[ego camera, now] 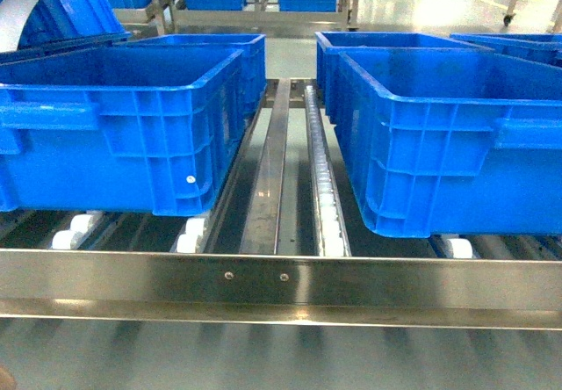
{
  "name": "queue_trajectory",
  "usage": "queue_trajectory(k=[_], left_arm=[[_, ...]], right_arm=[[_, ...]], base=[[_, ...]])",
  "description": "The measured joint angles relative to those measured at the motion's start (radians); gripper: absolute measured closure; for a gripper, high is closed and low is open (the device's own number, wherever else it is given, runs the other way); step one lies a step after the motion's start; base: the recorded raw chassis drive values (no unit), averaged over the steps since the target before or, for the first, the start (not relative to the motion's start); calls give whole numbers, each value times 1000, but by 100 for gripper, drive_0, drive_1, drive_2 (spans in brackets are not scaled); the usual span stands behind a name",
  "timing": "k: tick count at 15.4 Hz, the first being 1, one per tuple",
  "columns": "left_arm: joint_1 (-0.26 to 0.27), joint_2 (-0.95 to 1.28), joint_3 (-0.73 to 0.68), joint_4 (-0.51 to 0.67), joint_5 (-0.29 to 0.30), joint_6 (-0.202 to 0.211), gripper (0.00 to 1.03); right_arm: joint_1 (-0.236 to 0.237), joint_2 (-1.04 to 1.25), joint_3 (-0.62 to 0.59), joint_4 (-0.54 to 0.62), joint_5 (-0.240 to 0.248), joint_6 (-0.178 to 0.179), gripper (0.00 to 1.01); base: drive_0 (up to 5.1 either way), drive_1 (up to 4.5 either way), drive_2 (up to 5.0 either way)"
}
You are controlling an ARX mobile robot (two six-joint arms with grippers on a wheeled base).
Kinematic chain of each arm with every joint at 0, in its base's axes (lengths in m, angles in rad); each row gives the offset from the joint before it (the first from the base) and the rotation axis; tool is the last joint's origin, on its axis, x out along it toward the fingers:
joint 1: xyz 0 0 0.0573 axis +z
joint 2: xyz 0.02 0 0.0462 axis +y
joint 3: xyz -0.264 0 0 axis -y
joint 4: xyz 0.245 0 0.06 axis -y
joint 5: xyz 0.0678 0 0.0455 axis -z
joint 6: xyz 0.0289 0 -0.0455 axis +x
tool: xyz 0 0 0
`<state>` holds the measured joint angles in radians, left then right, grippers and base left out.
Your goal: Place part in tray to right shelf
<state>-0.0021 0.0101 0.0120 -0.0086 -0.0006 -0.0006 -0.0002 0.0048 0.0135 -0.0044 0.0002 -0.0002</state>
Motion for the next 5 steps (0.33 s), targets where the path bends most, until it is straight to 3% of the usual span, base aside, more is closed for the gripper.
queue_trajectory(k=[5], left_arm=[[0,0,0,0,0,0,91]], right_arm=[[0,0,0,0,0,0,3]], base=[[0,0,0]])
